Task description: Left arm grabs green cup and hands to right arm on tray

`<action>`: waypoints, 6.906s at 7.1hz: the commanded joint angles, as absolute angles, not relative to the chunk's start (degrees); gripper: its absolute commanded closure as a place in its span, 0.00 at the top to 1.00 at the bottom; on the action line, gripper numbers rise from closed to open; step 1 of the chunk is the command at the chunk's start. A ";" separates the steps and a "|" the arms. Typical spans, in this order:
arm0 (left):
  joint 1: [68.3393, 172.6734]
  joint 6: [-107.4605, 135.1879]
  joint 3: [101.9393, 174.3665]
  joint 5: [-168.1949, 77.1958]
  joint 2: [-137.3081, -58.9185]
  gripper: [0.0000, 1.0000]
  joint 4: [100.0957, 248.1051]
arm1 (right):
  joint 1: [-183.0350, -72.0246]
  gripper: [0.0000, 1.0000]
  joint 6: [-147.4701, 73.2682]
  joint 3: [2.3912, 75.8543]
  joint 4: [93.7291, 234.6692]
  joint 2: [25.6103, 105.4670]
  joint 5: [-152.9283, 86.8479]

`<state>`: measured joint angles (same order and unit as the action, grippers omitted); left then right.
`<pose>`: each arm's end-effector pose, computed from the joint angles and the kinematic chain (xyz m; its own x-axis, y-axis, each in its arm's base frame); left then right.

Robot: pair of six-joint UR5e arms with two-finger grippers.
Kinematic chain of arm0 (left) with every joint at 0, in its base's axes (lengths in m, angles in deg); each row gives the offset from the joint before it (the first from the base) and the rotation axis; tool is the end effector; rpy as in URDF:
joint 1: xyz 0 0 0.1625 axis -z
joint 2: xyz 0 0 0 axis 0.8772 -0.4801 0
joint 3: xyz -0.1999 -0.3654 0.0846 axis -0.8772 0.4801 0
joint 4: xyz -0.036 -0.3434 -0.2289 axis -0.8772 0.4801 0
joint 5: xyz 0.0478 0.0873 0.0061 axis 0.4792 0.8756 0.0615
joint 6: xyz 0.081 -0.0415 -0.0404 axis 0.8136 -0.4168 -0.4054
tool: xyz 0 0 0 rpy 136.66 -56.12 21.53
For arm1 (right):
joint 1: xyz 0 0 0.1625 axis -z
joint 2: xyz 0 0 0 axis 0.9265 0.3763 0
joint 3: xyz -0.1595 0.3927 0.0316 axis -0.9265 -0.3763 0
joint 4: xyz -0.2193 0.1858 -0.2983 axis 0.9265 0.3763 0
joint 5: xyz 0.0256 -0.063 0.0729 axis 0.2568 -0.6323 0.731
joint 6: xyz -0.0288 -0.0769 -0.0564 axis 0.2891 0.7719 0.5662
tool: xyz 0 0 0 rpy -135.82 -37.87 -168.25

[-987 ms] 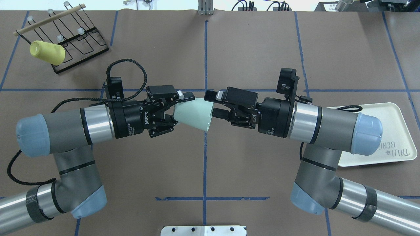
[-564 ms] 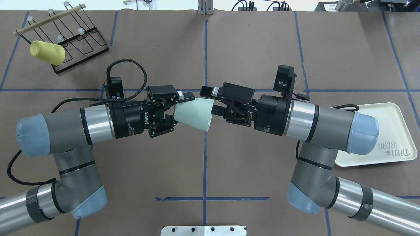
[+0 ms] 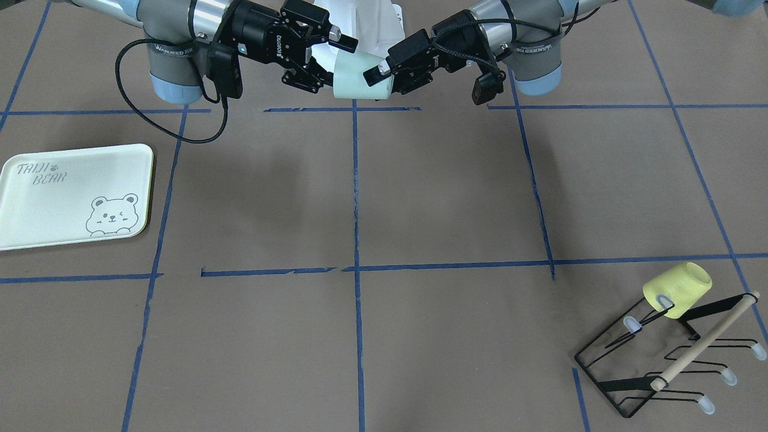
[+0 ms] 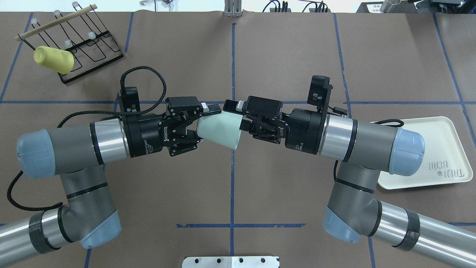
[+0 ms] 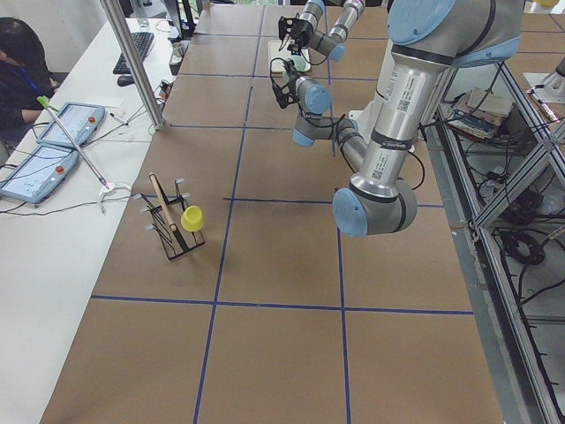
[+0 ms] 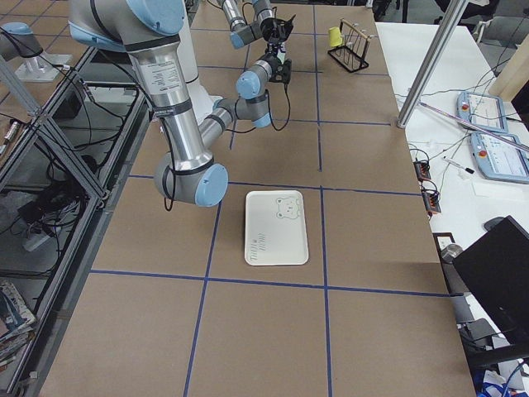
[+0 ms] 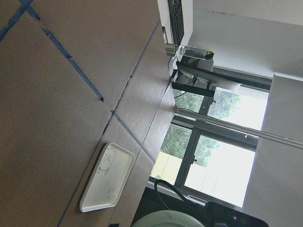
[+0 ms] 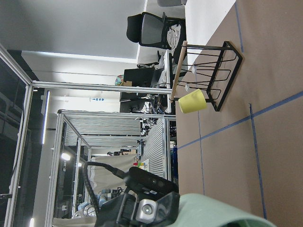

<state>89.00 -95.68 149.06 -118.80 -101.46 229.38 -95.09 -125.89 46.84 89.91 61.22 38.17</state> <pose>0.4132 -0.3581 0.1965 -0.5481 -0.3461 -0.7614 0.1058 0.8744 -0.4736 -0.4111 -0.3528 0.1860 -0.5687 0.0034 0.8225 -0.2598 0.9480 -0.1836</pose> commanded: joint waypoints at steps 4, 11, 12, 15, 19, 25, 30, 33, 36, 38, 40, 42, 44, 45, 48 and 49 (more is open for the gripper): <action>89.00 -95.68 149.22 -118.71 -101.46 0.34 229.38 | -94.44 0.43 -125.89 46.85 89.91 61.21 38.16; 88.91 -94.90 149.49 -119.15 -102.25 1.00 228.25 | -94.18 0.00 -125.72 46.50 89.91 61.12 38.16; 89.00 -94.81 148.97 -119.06 -102.42 1.00 228.24 | -94.18 0.00 -125.72 46.50 89.83 61.12 38.24; 90.57 -93.93 148.70 -118.54 -103.04 1.00 222.30 | -94.18 0.00 -125.80 46.67 89.74 61.12 38.24; 97.85 -90.59 148.26 -118.62 -103.74 1.00 205.64 | -95.13 0.00 -125.28 47.28 95.49 61.91 38.51; 114.54 -41.57 153.77 -141.27 -101.30 1.00 164.07 | -113.38 0.00 -89.88 59.74 160.54 62.70 60.09; 133.51 19.46 163.56 -147.59 -85.34 1.00 131.56 | -133.87 0.00 -42.61 63.65 178.07 81.83 72.66; 147.67 30.96 160.23 -156.85 -70.21 1.00 137.24 | -136.10 0.03 -43.01 63.12 174.22 88.09 72.35; 151.82 32.36 159.68 -159.73 -58.24 1.00 146.05 | -134.53 0.02 -52.31 61.81 160.56 94.66 68.83; 152.37 32.81 159.07 -160.64 -58.30 1.00 146.06 | -129.37 0.02 -59.75 57.76 151.91 95.75 65.87; 152.37 32.90 158.46 -160.64 -58.74 1.00 146.06 | -119.52 0.02 -69.00 57.05 148.80 95.75 56.73; 152.37 32.99 157.66 -160.64 -59.18 1.00 146.15 | -117.39 0.02 -69.46 54.07 148.71 95.14 54.69; 152.37 32.99 157.66 -160.64 -59.27 1.00 146.15 | -117.03 0.31 -69.29 52.84 148.89 94.53 55.55; 152.28 32.99 157.66 -160.64 -59.27 1.00 146.15 | -116.68 0.74 -69.38 52.65 149.06 93.91 55.56; 152.28 32.99 157.40 -160.64 -59.36 1.00 146.24 | -117.98 1.00 -68.60 54.57 149.76 94.25 60.88; 152.28 32.99 157.40 -160.64 -59.53 1.00 146.33 | -123.39 1.00 -65.80 55.80 152.90 94.26 67.01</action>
<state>152.31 32.99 157.45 -160.64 -59.38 146.23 -118.78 -68.19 54.35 150.34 94.20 60.73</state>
